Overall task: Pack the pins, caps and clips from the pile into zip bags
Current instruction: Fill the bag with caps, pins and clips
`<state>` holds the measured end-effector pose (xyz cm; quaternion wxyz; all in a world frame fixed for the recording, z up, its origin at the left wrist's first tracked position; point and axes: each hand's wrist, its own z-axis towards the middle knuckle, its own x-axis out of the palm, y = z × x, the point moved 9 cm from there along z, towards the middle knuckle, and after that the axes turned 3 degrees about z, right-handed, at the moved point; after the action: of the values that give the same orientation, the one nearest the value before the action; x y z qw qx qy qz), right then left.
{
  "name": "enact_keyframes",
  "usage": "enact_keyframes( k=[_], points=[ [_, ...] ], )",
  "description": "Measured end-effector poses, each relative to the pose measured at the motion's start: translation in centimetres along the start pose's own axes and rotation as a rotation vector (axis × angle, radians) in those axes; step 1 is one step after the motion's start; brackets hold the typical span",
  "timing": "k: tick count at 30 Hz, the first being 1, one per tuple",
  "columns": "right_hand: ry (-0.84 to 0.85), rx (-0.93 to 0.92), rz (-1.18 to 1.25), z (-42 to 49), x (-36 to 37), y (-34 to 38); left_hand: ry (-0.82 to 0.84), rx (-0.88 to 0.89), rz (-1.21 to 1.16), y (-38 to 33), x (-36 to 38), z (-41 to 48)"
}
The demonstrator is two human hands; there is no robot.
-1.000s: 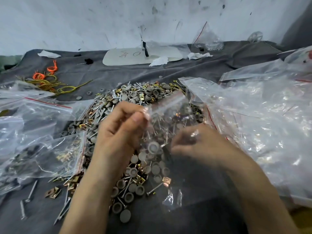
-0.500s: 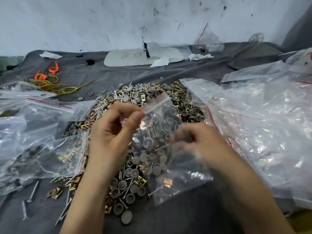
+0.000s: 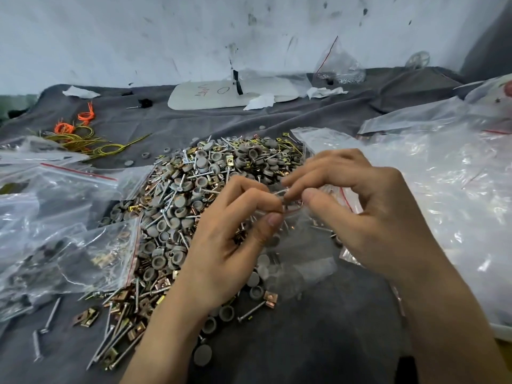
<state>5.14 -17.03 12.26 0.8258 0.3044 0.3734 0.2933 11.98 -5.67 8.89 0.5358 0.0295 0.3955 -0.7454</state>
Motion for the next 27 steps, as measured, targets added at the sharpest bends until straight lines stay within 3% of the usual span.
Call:
enact_keyframes(
  k=[9,13,17,19,22,24,27],
  points=[
    [0.114,0.074,0.088,-0.2,0.6,-1.0,-0.01,-0.037,-0.08,0.0,-0.5,-0.1],
    [0.128,0.109,0.27,-0.2,1.2,-1.6,-0.046,-0.026,-0.09,-0.4,-1.0,0.1],
    [0.002,0.331,0.508,-0.3,1.4,-5.3,-0.317,-0.106,-0.111,0.9,-4.4,-0.6],
    [0.003,0.499,0.33,-0.9,2.1,-8.0,-0.445,-0.163,-0.12,2.0,-6.2,-1.2],
    [0.311,0.539,-0.043,-1.7,5.4,-9.7,-0.549,-0.191,-0.176,3.3,-7.9,-1.6],
    [0.498,0.507,-0.079,-2.5,8.1,-9.1,-0.581,-0.197,-0.192,3.9,-8.6,-1.9],
    [0.612,0.461,-0.14,-3.1,10.2,-8.8,-0.584,-0.209,-0.185,4.2,-9.0,-2.1]
  ],
)
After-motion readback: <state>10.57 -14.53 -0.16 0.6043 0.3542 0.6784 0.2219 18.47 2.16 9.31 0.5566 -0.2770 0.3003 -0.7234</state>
